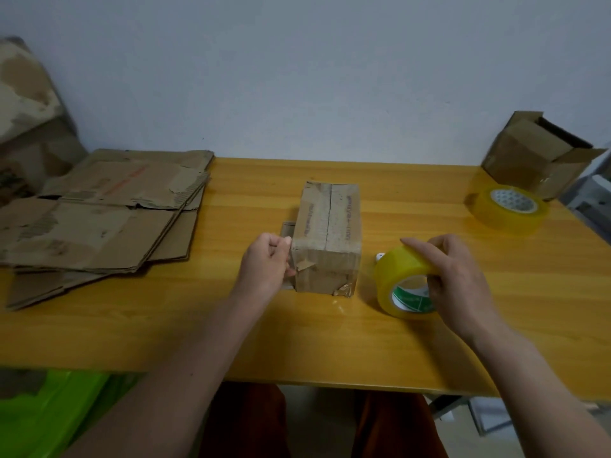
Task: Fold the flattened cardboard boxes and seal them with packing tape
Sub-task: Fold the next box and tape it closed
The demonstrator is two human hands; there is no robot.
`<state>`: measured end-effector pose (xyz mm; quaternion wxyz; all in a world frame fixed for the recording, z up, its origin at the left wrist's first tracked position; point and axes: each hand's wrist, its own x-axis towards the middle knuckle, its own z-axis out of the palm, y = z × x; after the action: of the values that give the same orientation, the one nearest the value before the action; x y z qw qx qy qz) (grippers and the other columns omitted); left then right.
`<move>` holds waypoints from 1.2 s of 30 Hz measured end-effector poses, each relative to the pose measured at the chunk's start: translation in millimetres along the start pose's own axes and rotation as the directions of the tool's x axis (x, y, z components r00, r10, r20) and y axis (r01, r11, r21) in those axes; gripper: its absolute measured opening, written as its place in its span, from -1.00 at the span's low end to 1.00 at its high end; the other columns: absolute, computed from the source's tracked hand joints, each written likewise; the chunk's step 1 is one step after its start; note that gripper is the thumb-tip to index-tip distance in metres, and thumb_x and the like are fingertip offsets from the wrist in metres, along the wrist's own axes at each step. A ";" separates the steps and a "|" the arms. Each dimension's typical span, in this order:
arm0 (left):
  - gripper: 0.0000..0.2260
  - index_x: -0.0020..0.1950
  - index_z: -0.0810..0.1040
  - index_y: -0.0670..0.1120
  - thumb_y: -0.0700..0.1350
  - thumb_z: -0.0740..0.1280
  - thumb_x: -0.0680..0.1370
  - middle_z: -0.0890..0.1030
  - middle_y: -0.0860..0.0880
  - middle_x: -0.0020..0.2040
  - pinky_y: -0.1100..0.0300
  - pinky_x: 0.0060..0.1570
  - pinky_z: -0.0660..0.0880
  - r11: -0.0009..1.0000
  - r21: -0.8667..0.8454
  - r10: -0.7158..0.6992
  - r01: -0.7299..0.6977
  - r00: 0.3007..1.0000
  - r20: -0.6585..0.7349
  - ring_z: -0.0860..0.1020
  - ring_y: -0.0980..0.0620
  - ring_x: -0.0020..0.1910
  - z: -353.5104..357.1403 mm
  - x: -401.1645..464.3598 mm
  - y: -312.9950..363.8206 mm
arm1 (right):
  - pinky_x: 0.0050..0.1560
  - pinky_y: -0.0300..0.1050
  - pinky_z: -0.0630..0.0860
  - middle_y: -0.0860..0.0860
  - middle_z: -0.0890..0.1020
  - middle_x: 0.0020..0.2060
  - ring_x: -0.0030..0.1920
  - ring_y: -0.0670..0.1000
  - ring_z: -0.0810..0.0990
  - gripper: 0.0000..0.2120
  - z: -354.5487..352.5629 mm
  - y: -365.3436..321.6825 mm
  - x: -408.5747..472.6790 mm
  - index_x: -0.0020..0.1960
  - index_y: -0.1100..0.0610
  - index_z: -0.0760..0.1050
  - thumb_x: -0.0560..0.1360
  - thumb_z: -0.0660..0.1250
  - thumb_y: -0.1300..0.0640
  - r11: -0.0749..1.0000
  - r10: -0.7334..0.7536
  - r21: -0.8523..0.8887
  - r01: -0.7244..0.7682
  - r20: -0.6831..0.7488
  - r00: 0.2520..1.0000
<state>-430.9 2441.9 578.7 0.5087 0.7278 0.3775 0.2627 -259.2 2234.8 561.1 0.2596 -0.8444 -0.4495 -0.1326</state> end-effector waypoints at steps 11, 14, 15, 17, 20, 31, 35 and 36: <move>-0.37 0.53 0.18 -0.02 0.11 0.34 0.54 0.28 -0.07 0.38 0.10 0.15 0.46 0.893 0.449 -0.060 0.024 0.996 0.065 0.44 -0.01 0.23 -2.1 6.4 -0.4 | 0.01 -0.11 0.32 -0.06 0.33 0.01 0.06 -0.03 0.32 -0.29 -6.2 -12.8 3.3 0.36 -0.01 0.46 0.32 0.30 0.53 0.999 0.028 0.044 -0.031 0.063 0.998; -0.53 0.44 0.32 -0.07 -0.04 0.34 0.57 0.31 -0.06 0.36 0.22 0.10 0.44 0.927 0.373 0.090 -0.048 0.991 -0.096 0.45 0.06 0.17 -2.9 -0.9 1.5 | 0.01 -0.11 0.32 -0.06 0.33 0.00 0.03 -0.08 0.28 -0.28 -7.3 -13.8 2.2 0.35 0.00 0.47 0.31 0.29 0.54 0.997 0.042 0.062 -0.046 0.065 0.997; -0.63 0.39 0.39 -0.10 -0.12 0.31 0.58 0.37 -0.06 0.32 0.24 0.13 0.45 0.925 0.347 0.222 -0.157 0.963 -0.155 0.46 0.07 0.16 -2.3 -4.8 5.2 | 0.00 -0.11 0.32 -0.05 0.34 -0.01 0.03 -0.05 0.30 -0.28 -7.2 -14.2 1.7 0.35 0.00 0.48 0.30 0.28 0.55 0.997 0.038 0.069 -0.042 0.064 0.997; -0.75 0.26 0.51 -0.12 -0.13 0.24 0.60 0.47 -0.04 0.21 0.16 0.15 0.51 0.858 0.366 0.442 -0.361 0.882 -0.165 0.49 0.06 0.14 1.3 -14.3 17.7 | 0.00 -0.11 0.31 -0.03 0.35 -0.02 0.03 -0.01 0.34 -0.27 -6.5 -16.0 1.6 0.34 0.01 0.49 0.28 0.27 0.55 0.995 0.038 0.087 -0.043 0.064 0.997; -0.52 0.24 0.53 -0.08 0.21 0.08 0.57 0.51 -0.01 0.20 0.11 0.14 0.48 0.715 0.571 0.444 -0.404 0.893 0.076 0.45 0.05 0.15 19.3 -28.4 39.0 | 0.03 -0.16 0.27 -0.04 0.35 -0.02 0.03 -0.07 0.29 -0.28 -5.3 -21.4 2.7 0.34 0.01 0.48 0.30 0.25 0.55 0.991 0.064 0.113 -0.072 0.070 0.995; -0.43 0.40 0.33 -0.04 0.29 0.20 0.53 0.38 -0.11 0.37 -0.05 0.18 0.37 0.501 0.815 0.126 -0.293 0.956 0.266 0.37 -0.17 0.26 44.3 11.5 62.3 | 0.01 -0.21 0.33 -0.05 0.38 0.04 0.08 -0.06 0.35 -0.30 -12.5 -27.9 -1.3 0.44 -0.12 0.30 0.41 0.38 0.36 0.972 0.100 0.184 -0.147 0.241 0.965; -0.45 0.54 0.15 0.17 0.28 0.11 0.59 0.04 0.03 0.59 -0.10 0.47 0.05 0.442 0.798 0.002 -0.410 0.890 0.456 0.07 -0.13 0.54 17.6 49.5 65.1 | 0.26 -0.08 0.41 -0.14 0.41 0.28 0.28 -0.08 0.40 -0.28 -13.9 -38.7 -1.1 0.45 -0.15 0.23 0.40 0.48 0.10 0.891 0.058 0.407 -0.201 0.336 0.940; -0.48 0.54 0.12 0.21 0.26 0.10 0.60 0.02 0.03 0.60 -0.10 0.49 0.01 0.421 0.796 -0.015 -0.435 0.874 0.486 0.03 -0.12 0.55 14.9 58.5 66.4 | 0.31 -0.09 0.38 -0.16 0.39 0.32 0.31 -0.12 0.37 -0.26 -8.9 -48.4 -0.8 0.45 -0.14 0.22 0.38 0.50 0.05 0.868 0.042 0.452 -0.205 0.345 0.938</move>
<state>-366.9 2468.5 635.8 0.0819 0.9641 0.2414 -0.0742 -299.5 2251.6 583.6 0.3921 -0.7905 -0.4488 0.1408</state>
